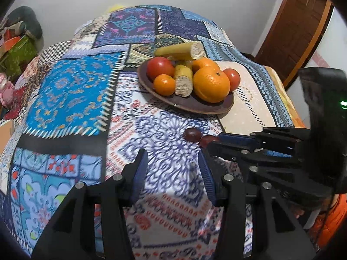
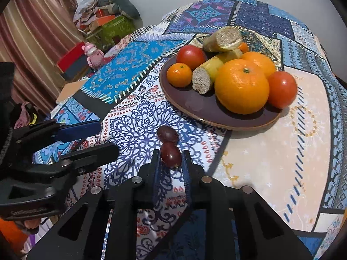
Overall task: Organize fruits
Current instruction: 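Grasp a dark red date with the right gripper while the left grasps another date, then lower both dates onto the purple plate rim and open both grippers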
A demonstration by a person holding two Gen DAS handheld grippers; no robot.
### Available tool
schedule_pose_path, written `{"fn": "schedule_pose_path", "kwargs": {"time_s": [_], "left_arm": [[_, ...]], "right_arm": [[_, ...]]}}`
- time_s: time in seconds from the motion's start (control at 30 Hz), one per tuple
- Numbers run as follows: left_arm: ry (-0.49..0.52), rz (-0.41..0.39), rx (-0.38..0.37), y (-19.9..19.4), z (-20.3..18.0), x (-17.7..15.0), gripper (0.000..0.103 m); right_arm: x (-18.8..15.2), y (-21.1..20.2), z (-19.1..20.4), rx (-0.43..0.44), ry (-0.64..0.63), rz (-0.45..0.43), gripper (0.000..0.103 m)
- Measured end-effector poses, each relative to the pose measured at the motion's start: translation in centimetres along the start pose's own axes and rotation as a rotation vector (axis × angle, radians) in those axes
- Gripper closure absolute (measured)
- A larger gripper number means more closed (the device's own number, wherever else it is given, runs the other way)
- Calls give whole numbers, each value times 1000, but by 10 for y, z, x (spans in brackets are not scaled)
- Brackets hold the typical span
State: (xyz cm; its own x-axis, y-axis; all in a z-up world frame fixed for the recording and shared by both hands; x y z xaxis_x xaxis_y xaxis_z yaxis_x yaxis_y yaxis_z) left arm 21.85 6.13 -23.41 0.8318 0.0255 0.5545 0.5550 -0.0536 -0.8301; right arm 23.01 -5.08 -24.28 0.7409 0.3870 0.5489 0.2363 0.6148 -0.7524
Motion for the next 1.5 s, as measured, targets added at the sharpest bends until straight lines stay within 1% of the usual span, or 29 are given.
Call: {"fn": "schedule_pose_path", "kwargs": {"time_s": [0.13,0.27,0.4,0.53,0.63,0.83,0.9,1.03,1.13,1.2,1.3,1.5], "left_arm": [[30,20,0,15,-13,9,59],[70,47,5,31,-26,16,61],[108,73,31,45,-36,17,69],[104,72,41,50,-35,21,77],[93,69,30,50,-33,22,77],[74,33,42,40,-27,26,78],[67,14,39,34,-25,27,78],[70,-12,34,24,-23,30,78],[68,-20,34,21,-23,32,78],[59,-20,30,21,-22,33,78],[49,-17,23,22,-21,33,78],[36,-21,16,19,-18,33,78]], "right_arm": [[-1,-12,-9,-13,5,-26,90],[-1,-21,-20,-12,21,-45,90],[-4,-19,-27,-13,28,-29,90],[-7,-14,-29,-2,29,-14,90],[-6,-15,-29,9,27,-23,90],[-6,-27,-32,-1,17,-53,90],[-8,-36,-38,-10,29,-68,90],[-16,-52,-64,-69,79,-75,87],[-16,-55,-76,-69,126,-75,85],[-13,-55,-76,-49,140,-79,84],[-9,-49,-68,-38,119,-75,79],[-5,-23,-55,-39,58,-16,79]]}}
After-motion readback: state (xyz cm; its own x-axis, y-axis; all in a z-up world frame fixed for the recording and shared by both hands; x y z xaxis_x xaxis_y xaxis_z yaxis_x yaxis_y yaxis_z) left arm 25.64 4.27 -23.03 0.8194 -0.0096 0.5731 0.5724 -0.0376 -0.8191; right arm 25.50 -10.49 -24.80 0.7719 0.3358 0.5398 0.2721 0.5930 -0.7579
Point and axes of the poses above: each gripper's, at about its wrist camera, not at the fingertips, and y roughly the way its jaws point, z to its left, x to its top, the point moved 4 cm from there along y, roughly the way its jaws point, and after that the axes turned 8 degrees about x, right-handed, at the moved point
